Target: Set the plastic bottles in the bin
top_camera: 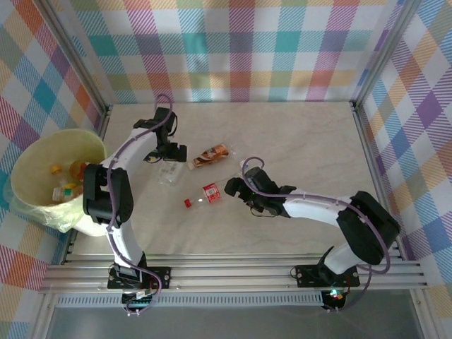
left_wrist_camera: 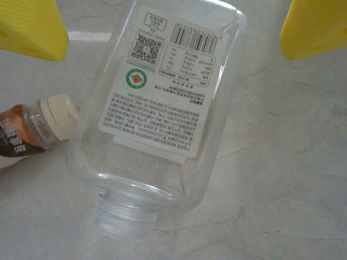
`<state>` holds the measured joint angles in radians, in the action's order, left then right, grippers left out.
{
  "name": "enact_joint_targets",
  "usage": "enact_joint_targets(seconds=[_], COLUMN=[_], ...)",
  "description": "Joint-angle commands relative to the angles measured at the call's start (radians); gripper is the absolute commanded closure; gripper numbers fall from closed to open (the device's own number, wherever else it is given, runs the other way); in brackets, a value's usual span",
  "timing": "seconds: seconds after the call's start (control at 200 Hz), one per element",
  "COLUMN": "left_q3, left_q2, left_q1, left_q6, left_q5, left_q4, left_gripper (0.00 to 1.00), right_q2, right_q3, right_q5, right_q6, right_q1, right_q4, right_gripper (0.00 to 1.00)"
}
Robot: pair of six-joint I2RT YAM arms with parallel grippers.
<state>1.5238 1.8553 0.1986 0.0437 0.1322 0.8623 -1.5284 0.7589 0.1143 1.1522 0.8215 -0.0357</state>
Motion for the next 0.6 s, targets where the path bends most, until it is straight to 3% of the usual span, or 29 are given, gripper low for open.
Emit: enact_joint_targets(seconds=[0.0, 0.325, 0.48, 0.595], left_q3=[0.038, 0.073, 0.064, 0.033], left_q2=[0.044, 0.17, 0.183, 0.165], left_q1=[-0.016, -0.028, -0.03, -0.03], left_q6=[-0.064, -0.118, -0.128, -0.104], left_q5=[-0.053, -0.04, -0.089, -0.069], left_q4=[0.03, 0.005, -0.001, -0.04], left_gripper=[0.0, 0.0, 0.0, 0.08], right_q2=[-0.067, -0.107, -0.087, -0.078], right_q3=[0.047, 0.084, 0.073, 0.071], right_q5=[-0.012, -0.021, -0.007, -0.002], right_q6=[0.166, 0.166, 0.154, 0.147], right_q1=[0.007, 0.007, 0.007, 0.007], right_q4=[-0.082, -0.046, -0.028, -0.023], right_gripper=[0.02, 0.01, 0.0, 0.0])
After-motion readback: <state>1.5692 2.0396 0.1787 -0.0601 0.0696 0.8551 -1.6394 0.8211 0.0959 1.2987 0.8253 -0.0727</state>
